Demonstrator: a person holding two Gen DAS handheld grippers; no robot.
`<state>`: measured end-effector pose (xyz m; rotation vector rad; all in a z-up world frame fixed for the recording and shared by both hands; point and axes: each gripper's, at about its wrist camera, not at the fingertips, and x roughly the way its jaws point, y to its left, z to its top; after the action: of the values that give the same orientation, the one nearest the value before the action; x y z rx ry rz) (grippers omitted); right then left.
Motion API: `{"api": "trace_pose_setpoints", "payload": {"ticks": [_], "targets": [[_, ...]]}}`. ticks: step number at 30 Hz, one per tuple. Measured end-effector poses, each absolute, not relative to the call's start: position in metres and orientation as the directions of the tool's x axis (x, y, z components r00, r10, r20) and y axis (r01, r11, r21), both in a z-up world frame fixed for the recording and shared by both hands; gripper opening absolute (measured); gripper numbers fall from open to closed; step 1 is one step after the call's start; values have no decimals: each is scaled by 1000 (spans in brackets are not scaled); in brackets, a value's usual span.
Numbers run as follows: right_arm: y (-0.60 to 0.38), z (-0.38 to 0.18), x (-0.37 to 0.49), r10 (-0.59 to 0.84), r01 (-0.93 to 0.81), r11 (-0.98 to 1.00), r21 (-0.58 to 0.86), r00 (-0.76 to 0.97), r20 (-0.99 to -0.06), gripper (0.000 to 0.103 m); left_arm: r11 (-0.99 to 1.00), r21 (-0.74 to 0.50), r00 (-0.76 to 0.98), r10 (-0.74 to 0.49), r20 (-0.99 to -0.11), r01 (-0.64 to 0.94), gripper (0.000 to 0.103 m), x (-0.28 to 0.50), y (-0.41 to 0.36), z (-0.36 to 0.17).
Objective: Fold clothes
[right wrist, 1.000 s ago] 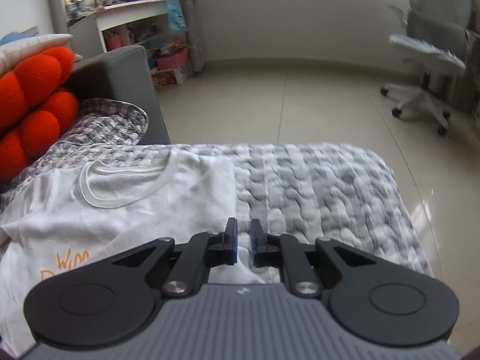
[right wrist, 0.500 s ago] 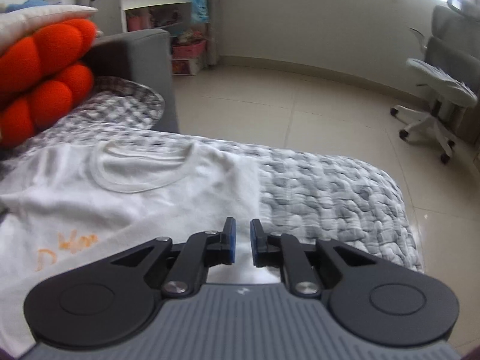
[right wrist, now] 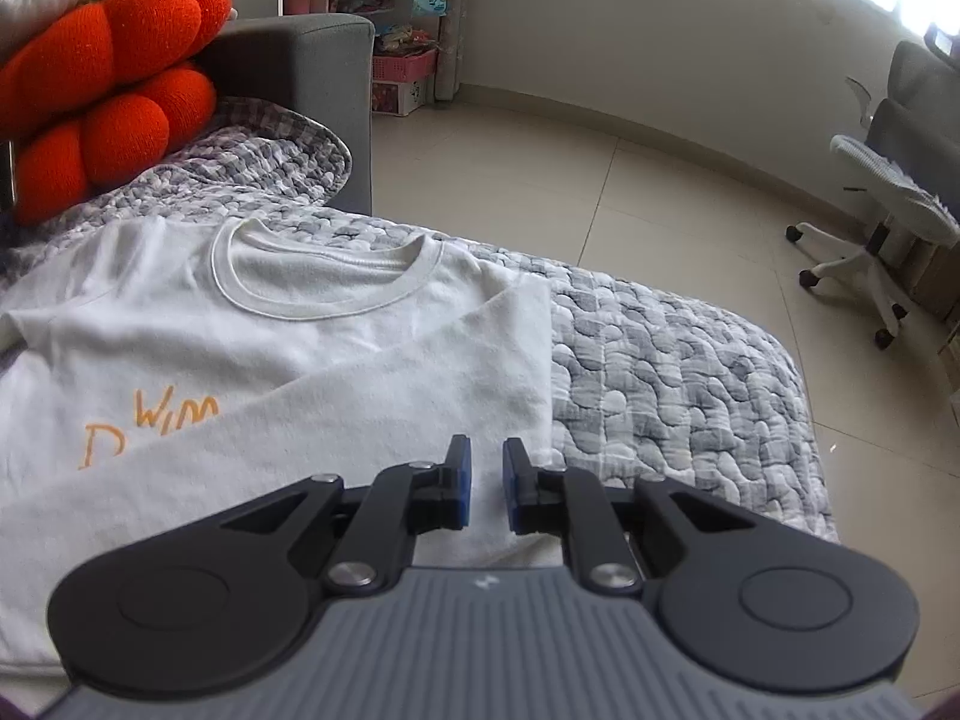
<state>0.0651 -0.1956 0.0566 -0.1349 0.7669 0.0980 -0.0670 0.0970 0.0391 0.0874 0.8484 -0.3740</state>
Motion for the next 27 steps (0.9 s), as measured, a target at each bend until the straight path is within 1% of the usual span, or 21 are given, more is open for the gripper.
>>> {"api": "trace_pose_setpoints", "payload": {"ticks": [8, 15, 20, 22, 24, 27], "targets": [[-191, 59, 62, 42, -144, 985, -91, 724, -688, 16, 945, -109, 604, -283, -745, 308, 24, -61, 104, 40], [-189, 60, 60, 48, -145, 986, -85, 726, -686, 17, 953, -117, 612, -272, -743, 281, 24, -59, 108, 40], [-181, 61, 57, 61, -168, 982, -91, 728, -683, 18, 958, -159, 613, -277, -740, 241, 24, -55, 118, 40], [-178, 63, 56, 67, -174, 981, -90, 730, -680, 20, 957, -170, 612, -281, -739, 234, 24, -55, 119, 40], [-176, 63, 54, 68, -177, 980, -93, 734, -676, 26, 957, -172, 614, -282, -737, 232, 24, -55, 119, 41], [-175, 64, 53, 69, -178, 980, -94, 736, -673, 26, 958, -176, 619, -281, -734, 226, 24, -55, 121, 42]]}}
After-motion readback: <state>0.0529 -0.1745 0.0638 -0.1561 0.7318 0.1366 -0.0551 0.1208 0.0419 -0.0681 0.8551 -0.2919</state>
